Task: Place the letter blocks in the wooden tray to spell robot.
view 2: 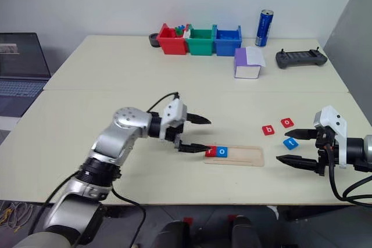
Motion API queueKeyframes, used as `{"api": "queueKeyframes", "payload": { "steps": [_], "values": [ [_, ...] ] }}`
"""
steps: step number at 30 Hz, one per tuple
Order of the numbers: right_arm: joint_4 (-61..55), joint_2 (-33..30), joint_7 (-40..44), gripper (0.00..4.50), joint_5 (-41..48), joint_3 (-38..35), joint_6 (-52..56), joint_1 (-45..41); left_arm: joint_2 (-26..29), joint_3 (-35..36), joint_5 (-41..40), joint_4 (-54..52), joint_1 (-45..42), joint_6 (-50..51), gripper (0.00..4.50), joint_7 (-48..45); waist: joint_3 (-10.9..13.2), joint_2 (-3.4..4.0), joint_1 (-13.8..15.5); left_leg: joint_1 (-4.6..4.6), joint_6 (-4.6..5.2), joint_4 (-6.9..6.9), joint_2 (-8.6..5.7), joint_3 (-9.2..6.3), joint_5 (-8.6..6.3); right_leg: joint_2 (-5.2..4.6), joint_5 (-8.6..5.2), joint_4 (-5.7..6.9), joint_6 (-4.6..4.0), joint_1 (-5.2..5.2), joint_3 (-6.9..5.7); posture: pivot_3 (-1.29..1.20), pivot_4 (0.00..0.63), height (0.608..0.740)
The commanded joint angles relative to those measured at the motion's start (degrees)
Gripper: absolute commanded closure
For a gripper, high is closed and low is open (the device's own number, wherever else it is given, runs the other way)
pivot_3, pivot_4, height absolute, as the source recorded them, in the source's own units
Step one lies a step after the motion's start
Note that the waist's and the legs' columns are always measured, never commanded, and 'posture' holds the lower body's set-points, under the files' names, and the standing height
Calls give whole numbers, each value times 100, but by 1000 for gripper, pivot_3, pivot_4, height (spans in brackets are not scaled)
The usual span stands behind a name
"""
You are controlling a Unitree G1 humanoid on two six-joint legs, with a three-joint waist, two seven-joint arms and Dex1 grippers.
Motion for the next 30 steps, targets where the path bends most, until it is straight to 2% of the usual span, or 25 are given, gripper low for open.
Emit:
{"api": "queueKeyframes", "payload": {
  "steps": [1,6,11,20,25,28,30],
  "values": [
    [-52,-93,19,0,-12,-179,-95,-52,345,507,-525,-229,129,249,52,-219,0,0,2,0,0,0,0,0,0,0,0,0,0,0,-1,0,150,740],
    [-49,-113,20,0,-4,-179,-59,-48,883,1059,-915,55,463,305,52,-458,0,0,18,-2,0,2,0,0,0,0,0,0,0,0,-2,0,150,740],
    [31,-168,64,0,-23,-304,-70,44,1168,1905,-1668,-279,830,613,52,-364,2,-5,18,-4,0,1,3,0,0,0,0,-2,-1,-2,-3,0,150,740],
    [150,-52,-126,0,-12,-251,-49,-74,1588,2083,-1773,-712,1657,511,52,-449,0,-10,25,-3,0,2,5,1,0,0,0,-2,-1,0,-4,0,150,740],
    [153,64,-340,0,-15,-273,-100,-160,1555,2102,-1804,-752,1907,276,52,-421,-1,-10,25,-2,0,2,5,2,0,0,1,-2,-3,0,-3,0,150,740],
    [88,179,-559,0,-43,-229,-101,-208,1607,2055,-1799,-704,1963,316,52,-418,-1,-11,25,-2,0,2,5,2,0,0,1,-2,-3,0,-3,0,150,740],
    [80,413,-1020,0,-222,-55,-114,-372,1607,2038,-1761,-692,2035,220,52,-436,-1,-11,24,-3,0,2,5,3,0,0,1,-2,-3,0,-2,0,150,740]
  ]
}}
